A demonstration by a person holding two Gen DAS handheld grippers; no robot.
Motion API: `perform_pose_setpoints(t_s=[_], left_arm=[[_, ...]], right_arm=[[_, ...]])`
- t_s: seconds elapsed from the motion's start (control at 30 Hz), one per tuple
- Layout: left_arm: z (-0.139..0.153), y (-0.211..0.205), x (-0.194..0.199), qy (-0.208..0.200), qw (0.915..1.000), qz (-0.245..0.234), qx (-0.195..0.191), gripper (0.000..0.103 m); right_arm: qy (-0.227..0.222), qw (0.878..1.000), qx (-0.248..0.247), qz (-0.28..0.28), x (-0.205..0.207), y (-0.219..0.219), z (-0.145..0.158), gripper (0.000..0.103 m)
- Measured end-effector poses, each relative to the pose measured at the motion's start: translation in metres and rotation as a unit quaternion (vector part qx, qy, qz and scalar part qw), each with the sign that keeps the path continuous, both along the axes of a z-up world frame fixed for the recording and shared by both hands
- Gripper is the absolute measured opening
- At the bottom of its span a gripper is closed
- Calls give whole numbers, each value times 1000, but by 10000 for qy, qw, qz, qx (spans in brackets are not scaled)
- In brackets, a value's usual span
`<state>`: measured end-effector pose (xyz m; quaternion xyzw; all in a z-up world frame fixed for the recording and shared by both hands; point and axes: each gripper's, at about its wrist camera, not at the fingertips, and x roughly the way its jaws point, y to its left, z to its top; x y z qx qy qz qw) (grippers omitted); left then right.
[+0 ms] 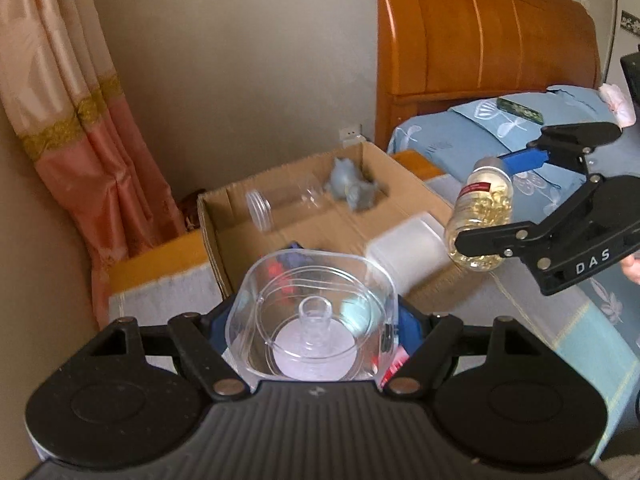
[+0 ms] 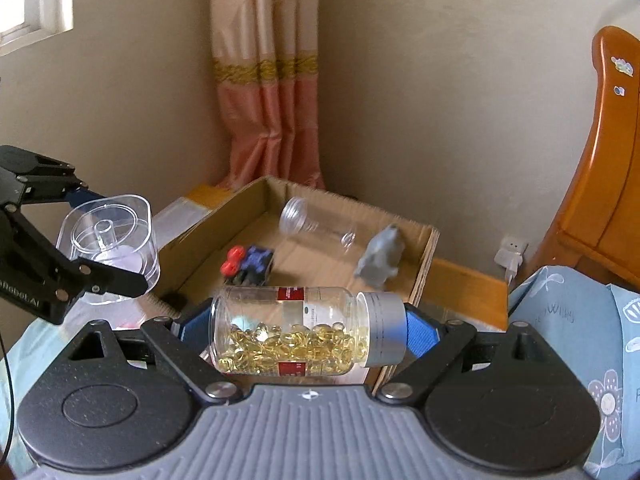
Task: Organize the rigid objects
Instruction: 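Carry the clear container and capsule bottle into the box and open both tools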
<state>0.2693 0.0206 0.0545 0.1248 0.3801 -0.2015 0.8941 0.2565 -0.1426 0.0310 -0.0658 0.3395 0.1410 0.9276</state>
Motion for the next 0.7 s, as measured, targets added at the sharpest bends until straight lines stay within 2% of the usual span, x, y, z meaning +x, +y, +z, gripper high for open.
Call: perform_pose_setpoints(t_s=[0.23,0.43,0.5,0.6,0.7], left_arm=[[0,-5,45,28,9999,108,17,77],[-4,-11,75,52,9997,212,56,77],[-6,-12,82,62,9997,235,43,77],[-8,-13,93,94,9996,272,34,77],[-11,-16,101,118,9995,304,35,77]], right_arm=[[97,9998,46,-188,51,-1,-5,96],[119,9986,229,-466,78,-4,-15,97],[121,9980,348,-517,81,-7,-17,103],[154,9977,464,-462,77,-12,-17,103],[134,9980,360,-497,68,-12,-18,103]])
